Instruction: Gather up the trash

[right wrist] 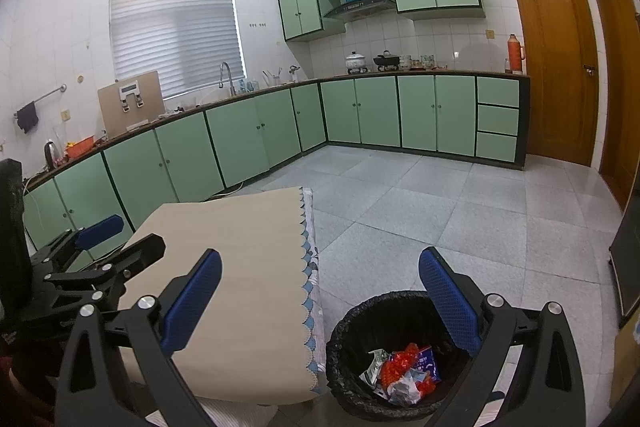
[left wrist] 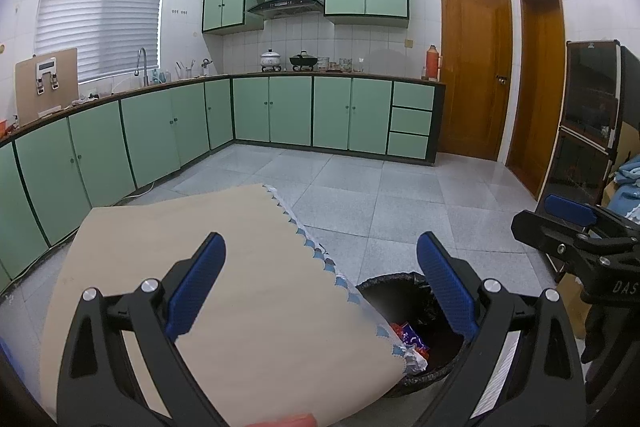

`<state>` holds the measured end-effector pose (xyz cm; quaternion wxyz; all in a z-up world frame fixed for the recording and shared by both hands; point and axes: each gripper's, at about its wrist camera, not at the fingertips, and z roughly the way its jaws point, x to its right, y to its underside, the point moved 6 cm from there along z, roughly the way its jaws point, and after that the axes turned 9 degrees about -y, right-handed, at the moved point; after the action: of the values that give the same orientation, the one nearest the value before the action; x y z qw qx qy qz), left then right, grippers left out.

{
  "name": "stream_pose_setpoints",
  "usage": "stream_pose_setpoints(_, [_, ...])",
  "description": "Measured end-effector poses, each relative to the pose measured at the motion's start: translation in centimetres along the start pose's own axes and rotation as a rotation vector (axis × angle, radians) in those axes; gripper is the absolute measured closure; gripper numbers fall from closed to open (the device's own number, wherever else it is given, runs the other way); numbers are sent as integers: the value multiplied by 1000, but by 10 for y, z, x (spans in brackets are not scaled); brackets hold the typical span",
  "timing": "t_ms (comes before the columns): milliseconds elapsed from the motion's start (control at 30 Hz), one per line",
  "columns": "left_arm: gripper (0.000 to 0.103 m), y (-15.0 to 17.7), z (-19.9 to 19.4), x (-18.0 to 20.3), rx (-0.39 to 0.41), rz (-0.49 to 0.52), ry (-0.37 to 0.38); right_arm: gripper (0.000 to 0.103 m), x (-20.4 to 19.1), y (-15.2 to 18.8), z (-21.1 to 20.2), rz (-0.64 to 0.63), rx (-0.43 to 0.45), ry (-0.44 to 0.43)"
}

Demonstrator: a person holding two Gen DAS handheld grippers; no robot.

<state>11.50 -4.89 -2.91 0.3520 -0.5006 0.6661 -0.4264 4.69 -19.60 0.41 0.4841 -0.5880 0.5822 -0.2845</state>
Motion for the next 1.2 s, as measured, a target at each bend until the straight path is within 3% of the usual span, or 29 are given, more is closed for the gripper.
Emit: stream_pose_setpoints(1200, [10, -1, -1, -3, 1, -7, -1, 6, -4, -2, 1, -2, 2, -1])
